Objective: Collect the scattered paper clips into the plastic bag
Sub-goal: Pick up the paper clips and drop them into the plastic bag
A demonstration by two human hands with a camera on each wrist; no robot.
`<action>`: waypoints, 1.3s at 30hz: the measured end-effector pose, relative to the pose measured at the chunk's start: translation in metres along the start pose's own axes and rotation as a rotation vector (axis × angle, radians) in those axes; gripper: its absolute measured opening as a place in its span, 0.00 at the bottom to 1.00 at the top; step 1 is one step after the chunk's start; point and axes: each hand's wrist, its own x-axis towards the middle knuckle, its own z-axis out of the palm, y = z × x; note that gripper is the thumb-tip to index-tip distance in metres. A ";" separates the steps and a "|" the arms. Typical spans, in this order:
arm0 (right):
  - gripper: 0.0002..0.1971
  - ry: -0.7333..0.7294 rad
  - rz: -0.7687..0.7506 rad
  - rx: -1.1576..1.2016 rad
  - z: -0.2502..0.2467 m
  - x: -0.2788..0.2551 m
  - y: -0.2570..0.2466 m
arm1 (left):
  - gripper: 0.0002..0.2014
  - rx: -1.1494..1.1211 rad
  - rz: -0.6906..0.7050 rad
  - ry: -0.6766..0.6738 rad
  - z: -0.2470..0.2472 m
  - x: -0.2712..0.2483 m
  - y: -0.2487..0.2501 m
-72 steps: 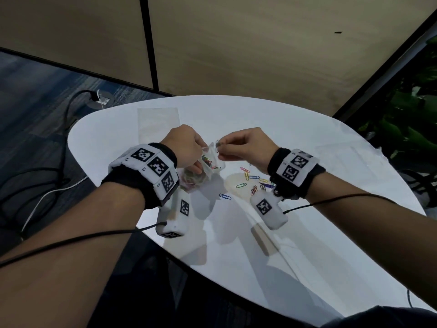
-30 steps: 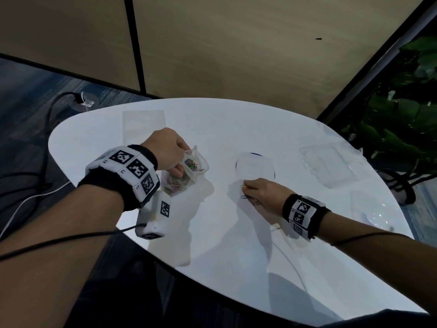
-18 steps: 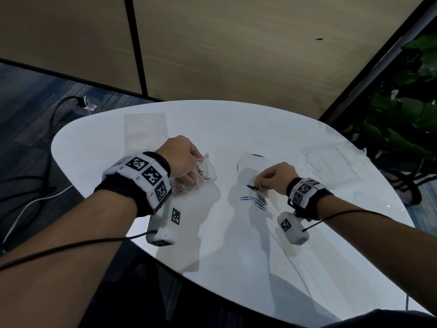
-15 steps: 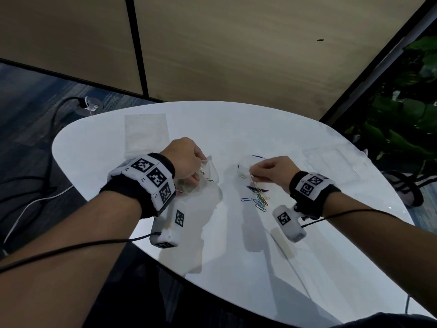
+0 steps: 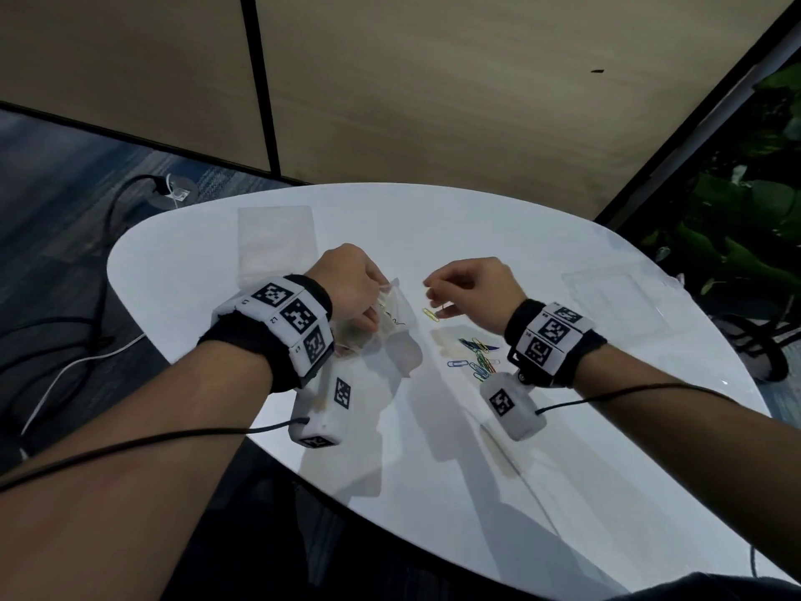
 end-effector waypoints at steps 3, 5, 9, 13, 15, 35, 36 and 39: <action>0.13 -0.063 -0.092 -0.646 -0.010 0.013 0.030 | 0.17 0.004 0.002 0.004 -0.003 0.001 -0.002; 0.18 -0.273 -0.142 -0.871 -0.004 0.013 0.050 | 0.17 0.002 -0.001 -0.003 -0.004 0.002 -0.003; 0.22 -0.423 -0.278 -1.114 -0.012 0.004 0.077 | 0.17 0.018 -0.002 -0.031 -0.006 0.003 -0.005; 0.25 -0.398 -0.192 -1.128 -0.038 -0.019 0.089 | 0.17 0.010 -0.021 -0.051 -0.006 0.003 -0.004; 0.24 -0.344 -0.275 -1.049 -0.039 -0.037 0.095 | 0.17 0.018 -0.026 -0.056 -0.005 0.003 -0.002; 0.03 0.036 0.247 -0.381 -0.041 -0.024 0.076 | 0.13 0.183 0.006 -0.131 0.056 -0.019 0.000; 0.04 0.053 0.310 -0.169 -0.040 -0.025 0.070 | 0.13 0.191 0.005 -0.118 0.059 -0.017 -0.002; 0.08 -0.025 0.334 0.301 -0.033 -0.030 0.041 | 0.13 0.166 0.035 -0.083 0.061 -0.018 -0.001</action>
